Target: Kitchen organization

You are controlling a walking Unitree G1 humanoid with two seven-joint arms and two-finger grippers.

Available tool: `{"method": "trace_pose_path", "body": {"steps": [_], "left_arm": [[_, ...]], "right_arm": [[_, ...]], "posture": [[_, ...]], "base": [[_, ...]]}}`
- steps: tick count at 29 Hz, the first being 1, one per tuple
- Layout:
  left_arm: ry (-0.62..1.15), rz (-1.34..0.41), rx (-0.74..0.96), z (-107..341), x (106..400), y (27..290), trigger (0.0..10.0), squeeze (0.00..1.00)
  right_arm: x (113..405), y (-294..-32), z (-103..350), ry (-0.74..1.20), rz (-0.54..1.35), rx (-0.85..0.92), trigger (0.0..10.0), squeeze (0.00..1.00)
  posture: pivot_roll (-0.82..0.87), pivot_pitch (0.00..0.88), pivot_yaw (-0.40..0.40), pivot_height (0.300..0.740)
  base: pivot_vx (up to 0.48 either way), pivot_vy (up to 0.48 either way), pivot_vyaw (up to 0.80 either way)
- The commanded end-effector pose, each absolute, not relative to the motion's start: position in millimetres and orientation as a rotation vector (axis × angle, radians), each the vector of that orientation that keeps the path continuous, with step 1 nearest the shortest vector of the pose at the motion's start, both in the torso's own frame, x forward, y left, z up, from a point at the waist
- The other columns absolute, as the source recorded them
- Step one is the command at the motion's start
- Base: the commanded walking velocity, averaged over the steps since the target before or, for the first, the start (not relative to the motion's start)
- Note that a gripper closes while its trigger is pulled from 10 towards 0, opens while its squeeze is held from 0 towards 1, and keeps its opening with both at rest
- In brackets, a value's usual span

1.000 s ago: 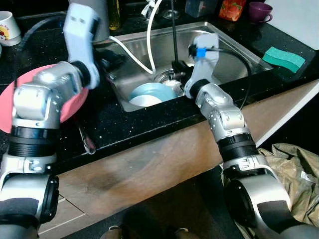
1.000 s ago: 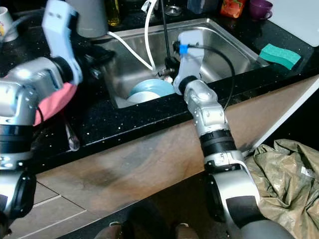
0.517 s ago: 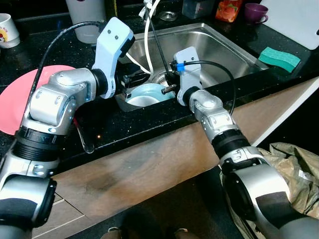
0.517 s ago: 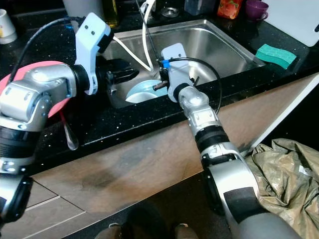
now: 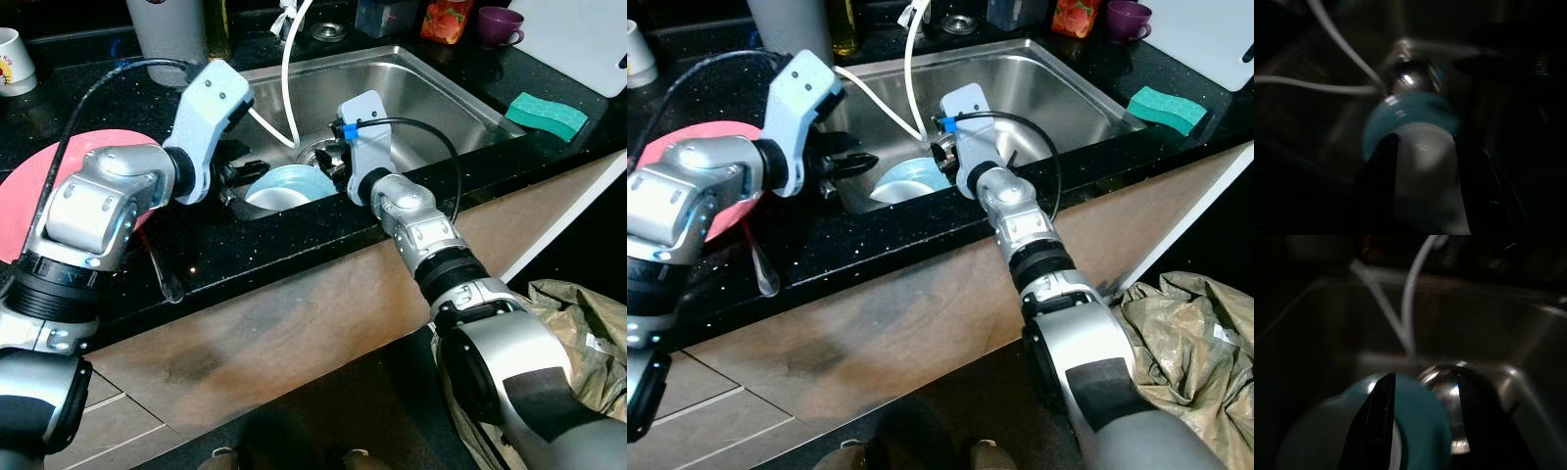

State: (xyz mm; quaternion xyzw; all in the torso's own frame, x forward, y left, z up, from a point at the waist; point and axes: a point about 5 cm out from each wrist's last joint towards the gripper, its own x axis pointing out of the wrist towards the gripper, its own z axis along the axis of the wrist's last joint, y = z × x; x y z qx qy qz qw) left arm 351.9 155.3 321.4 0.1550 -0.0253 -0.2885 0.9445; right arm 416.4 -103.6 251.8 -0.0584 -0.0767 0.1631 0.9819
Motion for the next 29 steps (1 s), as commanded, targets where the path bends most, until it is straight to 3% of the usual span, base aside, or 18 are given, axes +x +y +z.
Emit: {"method": "trace_pose_path", "body": {"steps": [1,6,16,29], "left_arm": [[-0.148,-0.516,0.251,336,354,159,10.0,0.00],[-0.281,-0.345,0.151,352,350,176,10.0,0.00],[-0.341,-0.307,0.055,341,340,171,10.0,0.00],[-0.343,-0.286,0.016,333,332,168,10.0,0.00]], "right_arm": [[417,-116,276,-0.282,0.265,0.007,10.0,0.00],[401,-136,320,-0.502,0.216,0.264,10.0,0.00],[371,-112,315,-0.524,0.324,0.198,10.0,0.00],[361,-108,310,-0.485,0.319,0.204,10.0,0.00]], "posture": [[0.05,0.161,-0.023,0.740],[0.04,0.155,-0.017,0.740],[0.04,0.134,-0.009,0.740],[0.04,0.130,-0.013,0.740]], "base": [[0.000,0.000,0.00],[0.000,0.000,0.00],[0.000,0.000,0.00],[0.000,0.000,0.00]]}}
